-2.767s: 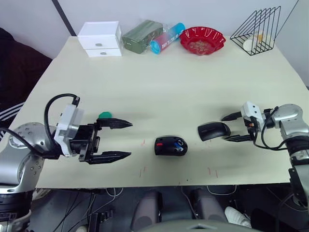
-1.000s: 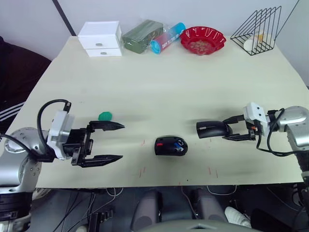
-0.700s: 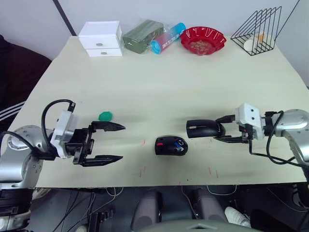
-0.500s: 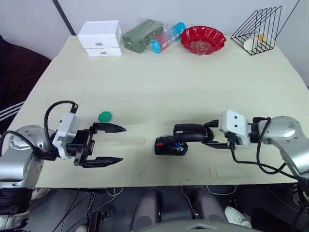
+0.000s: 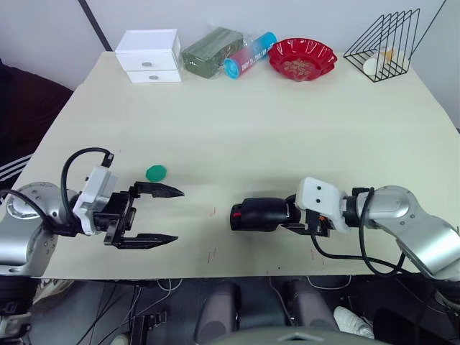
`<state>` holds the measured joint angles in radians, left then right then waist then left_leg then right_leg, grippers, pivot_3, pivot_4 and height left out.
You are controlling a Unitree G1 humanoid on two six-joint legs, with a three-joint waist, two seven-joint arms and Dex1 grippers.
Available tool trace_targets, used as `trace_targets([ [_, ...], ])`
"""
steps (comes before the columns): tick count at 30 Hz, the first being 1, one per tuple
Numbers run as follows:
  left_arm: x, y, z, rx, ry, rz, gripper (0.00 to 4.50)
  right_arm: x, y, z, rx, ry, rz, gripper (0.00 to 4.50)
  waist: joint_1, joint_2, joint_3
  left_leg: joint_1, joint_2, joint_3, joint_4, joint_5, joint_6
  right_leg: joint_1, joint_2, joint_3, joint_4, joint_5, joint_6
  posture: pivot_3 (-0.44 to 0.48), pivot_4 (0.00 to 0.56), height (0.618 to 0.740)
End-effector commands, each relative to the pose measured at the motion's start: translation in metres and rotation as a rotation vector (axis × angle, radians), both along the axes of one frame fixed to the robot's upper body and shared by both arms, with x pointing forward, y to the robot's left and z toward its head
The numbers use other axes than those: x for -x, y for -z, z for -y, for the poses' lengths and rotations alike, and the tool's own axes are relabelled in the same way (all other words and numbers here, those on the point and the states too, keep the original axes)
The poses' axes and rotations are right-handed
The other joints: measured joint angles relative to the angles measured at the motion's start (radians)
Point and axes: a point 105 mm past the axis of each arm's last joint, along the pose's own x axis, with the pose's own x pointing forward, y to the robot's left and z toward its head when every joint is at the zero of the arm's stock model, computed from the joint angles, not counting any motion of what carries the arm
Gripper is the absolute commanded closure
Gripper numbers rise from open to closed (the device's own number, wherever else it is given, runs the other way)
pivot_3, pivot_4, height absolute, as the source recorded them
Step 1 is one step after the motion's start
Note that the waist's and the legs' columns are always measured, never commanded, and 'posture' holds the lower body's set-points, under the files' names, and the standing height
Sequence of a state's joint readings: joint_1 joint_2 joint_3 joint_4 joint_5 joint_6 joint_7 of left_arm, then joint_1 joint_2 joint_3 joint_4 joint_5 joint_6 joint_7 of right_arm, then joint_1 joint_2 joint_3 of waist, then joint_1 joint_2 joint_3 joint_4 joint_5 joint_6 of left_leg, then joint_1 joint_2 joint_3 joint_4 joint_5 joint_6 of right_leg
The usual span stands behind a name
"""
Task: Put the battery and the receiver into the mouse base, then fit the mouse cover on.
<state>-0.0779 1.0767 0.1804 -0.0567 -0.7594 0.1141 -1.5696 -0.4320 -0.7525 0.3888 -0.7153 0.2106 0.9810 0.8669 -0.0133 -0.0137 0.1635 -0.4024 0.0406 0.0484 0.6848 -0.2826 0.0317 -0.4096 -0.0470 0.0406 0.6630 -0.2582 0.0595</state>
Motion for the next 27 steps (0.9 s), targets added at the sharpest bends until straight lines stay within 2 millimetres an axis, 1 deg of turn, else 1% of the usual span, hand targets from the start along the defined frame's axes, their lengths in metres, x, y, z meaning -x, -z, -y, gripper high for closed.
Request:
trace_targets([
  [1,0.004,-0.007,0.001,-0.009,0.061,0.016,0.0,0.002,-0.007,-0.01,0.009,-0.022,0.036,2.18,0.0,0.0,0.0,0.0,0.0,0.0,0.0,0.0,0.0,0.0,0.0,0.0,0.0,0.0,0.0,0.0,0.15,0.74],
  [9,0.004,-0.006,0.001,-0.015,0.066,0.013,0.0,-0.003,-0.005,-0.023,0.038,-0.016,0.046,2.18,-0.001,0.0,0.0,-0.002,0.0,0.0,0.0,0.0,0.0,-0.002,0.0,0.0,0.0,0.0,0.0,0.0,0.15,0.74],
  [14,0.003,-0.005,0.002,-0.015,0.07,0.012,0.0,-0.007,-0.003,-0.027,0.065,-0.018,0.052,2.18,-0.001,0.0,0.0,-0.005,0.0,-0.001,0.0,0.0,0.0,-0.004,0.0,-0.001,0.0,0.0,0.0,0.0,0.15,0.74],
  [20,0.004,-0.005,0.001,-0.014,0.069,0.011,0.0,-0.009,0.001,-0.026,0.099,0.009,0.028,2.18,-0.001,0.0,0.0,-0.012,0.0,-0.002,0.002,0.0,0.0,-0.01,0.0,-0.003,0.0,0.0,0.0,0.0,0.15,0.74],
  [27,0.006,-0.003,0.002,-0.008,0.071,0.01,0.0,-0.005,0.003,-0.027,0.123,-0.005,0.004,2.18,-0.001,0.0,0.0,-0.012,0.0,-0.002,0.002,0.0,0.0,-0.01,0.0,-0.003,0.0,0.0,0.0,0.0,0.15,0.74],
])
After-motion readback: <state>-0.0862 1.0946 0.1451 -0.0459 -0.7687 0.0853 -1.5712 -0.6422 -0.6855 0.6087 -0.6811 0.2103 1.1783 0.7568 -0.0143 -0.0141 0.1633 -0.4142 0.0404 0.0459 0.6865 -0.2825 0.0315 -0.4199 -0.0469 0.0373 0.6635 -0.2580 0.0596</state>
